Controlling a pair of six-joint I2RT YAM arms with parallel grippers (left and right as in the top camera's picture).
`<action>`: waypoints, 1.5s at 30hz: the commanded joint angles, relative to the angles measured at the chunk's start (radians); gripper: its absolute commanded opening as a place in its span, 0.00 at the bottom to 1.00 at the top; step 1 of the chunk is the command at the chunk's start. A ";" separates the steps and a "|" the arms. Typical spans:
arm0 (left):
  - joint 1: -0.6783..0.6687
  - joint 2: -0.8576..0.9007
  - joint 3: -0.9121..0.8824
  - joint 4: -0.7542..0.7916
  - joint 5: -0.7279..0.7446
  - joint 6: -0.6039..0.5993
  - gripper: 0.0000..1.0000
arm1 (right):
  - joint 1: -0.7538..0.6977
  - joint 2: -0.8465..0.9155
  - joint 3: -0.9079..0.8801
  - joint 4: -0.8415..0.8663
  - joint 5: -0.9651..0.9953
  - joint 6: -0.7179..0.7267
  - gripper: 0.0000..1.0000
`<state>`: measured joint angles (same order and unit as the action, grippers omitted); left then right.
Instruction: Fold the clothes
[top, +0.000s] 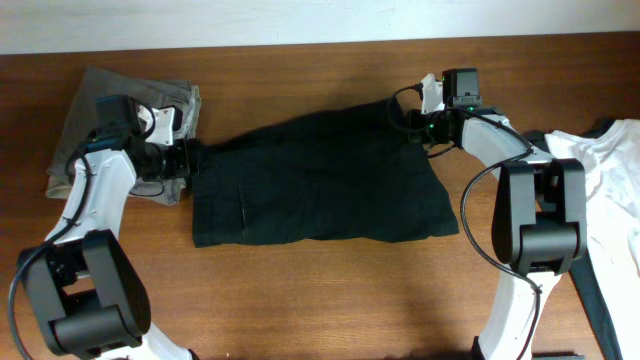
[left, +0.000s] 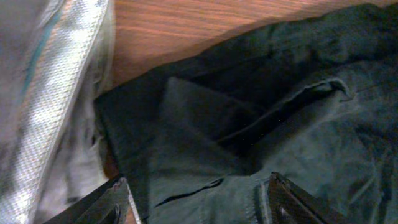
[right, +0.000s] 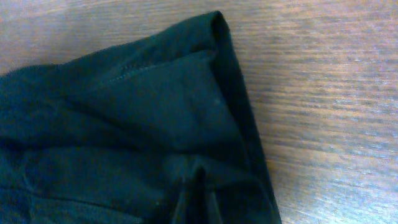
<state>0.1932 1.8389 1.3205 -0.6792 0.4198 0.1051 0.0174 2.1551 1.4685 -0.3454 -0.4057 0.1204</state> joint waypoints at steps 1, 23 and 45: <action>-0.048 0.022 0.019 0.023 0.035 0.076 0.75 | -0.031 0.006 0.043 0.006 -0.089 0.035 0.04; 0.002 0.007 0.138 -0.227 0.108 0.091 0.24 | -0.076 -0.152 0.058 -0.779 -0.085 -0.060 0.29; -0.044 -0.018 0.066 -0.354 -0.169 0.008 0.35 | -0.221 -0.166 0.119 -1.058 0.344 0.040 0.36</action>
<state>0.1532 1.8587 1.2594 -0.9798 0.1375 0.1043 -0.1986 2.0094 1.5082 -1.3811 0.0109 0.2241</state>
